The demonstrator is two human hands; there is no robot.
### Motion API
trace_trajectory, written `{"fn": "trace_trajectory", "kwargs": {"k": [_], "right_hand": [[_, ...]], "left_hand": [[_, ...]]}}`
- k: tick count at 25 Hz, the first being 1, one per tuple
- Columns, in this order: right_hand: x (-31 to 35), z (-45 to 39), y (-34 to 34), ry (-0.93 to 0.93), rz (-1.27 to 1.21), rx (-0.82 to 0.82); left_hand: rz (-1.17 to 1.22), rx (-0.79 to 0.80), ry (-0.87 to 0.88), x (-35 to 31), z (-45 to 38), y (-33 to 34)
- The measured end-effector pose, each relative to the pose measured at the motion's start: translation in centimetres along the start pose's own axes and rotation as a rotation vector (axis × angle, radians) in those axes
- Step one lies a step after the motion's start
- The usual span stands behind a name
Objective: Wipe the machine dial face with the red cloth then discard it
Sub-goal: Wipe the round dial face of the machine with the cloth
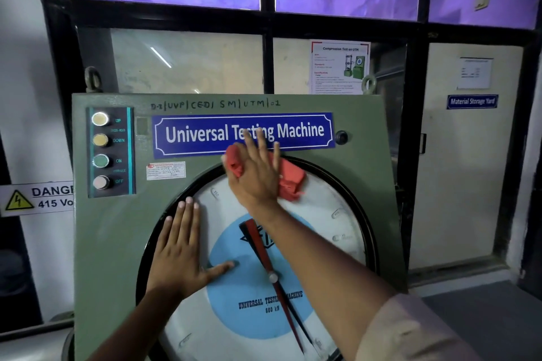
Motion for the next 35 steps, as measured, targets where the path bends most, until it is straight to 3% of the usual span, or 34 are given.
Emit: {"fn": "trace_trajectory", "kwargs": {"k": [4,7,14,18,21,24,27,29,35], "right_hand": [[5.8,3.3,1.9,-0.326,0.035,0.007],[4.6,2.5,1.5,-0.402,0.09,-0.007],[-9.7,-0.9,-1.8,0.122,-0.061,-0.075],[-17.8,2.0,-3.1,0.407,-0.092,-0.207],[-23.0,6.1,-3.0,0.581,-0.08,-0.201],[-26.0,9.0,-2.4,0.702,-0.034,-0.149],[-24.6,8.5,-2.6,0.802,-0.063,-0.154],[-20.6,6.5,-2.3,0.71,-0.027,-0.132],[-7.5,5.3,0.9,0.159,0.036,-0.048]], "left_hand": [[0.004,0.003,-0.008,0.1,-0.1,-0.2],[0.004,0.016,-0.012,0.0,0.0,-0.2],[-0.02,0.014,-0.01,-0.1,0.0,0.0],[-0.011,0.031,-0.023,0.0,0.1,0.2],[-0.014,0.041,-0.023,0.0,0.1,0.2],[-0.021,0.046,-0.017,0.0,0.2,0.2],[-0.021,0.055,-0.015,0.0,0.1,0.3],[-0.021,0.054,-0.016,0.2,0.2,0.4],[-0.011,0.024,-0.017,0.3,0.1,0.7]]}}
Point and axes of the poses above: each hand's wrist, its own z-axis away from the middle knuckle, its own y-axis out of the palm, x = y × z, the point moved 8 cm from there along -z, towards the middle knuckle, and after that the axes turned 14 degrees about y, right-handed, at the moved point
